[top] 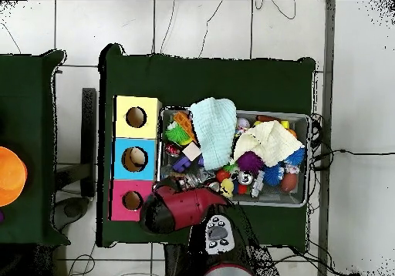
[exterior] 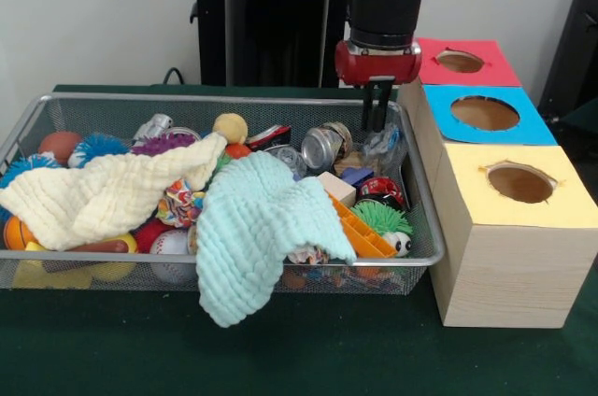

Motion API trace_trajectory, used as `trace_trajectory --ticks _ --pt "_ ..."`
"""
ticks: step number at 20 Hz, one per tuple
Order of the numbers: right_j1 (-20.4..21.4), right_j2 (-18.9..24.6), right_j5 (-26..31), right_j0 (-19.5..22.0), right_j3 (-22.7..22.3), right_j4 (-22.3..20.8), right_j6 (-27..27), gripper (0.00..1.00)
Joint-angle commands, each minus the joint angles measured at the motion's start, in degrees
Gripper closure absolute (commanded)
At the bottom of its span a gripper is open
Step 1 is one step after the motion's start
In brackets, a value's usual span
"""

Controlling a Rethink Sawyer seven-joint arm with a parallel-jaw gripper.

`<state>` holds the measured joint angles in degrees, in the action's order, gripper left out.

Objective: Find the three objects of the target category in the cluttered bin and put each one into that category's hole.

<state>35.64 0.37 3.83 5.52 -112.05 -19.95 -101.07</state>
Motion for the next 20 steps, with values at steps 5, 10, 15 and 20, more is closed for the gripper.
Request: trace_trajectory --ticks 5,10,15,20 --pt "-0.7 1.9 1.6 -2.1 -0.4 2.2 -8.7 1.0" --pt "-1.3 2.1 -0.3 -1.7 -0.9 1.7 -9.0 1.0" --pt "-1.7 1.8 -2.0 -1.5 -0.7 0.9 -8.8 0.0" --pt "-2.1 1.3 -3.0 -1.4 -0.3 0.1 -8.3 0.0"
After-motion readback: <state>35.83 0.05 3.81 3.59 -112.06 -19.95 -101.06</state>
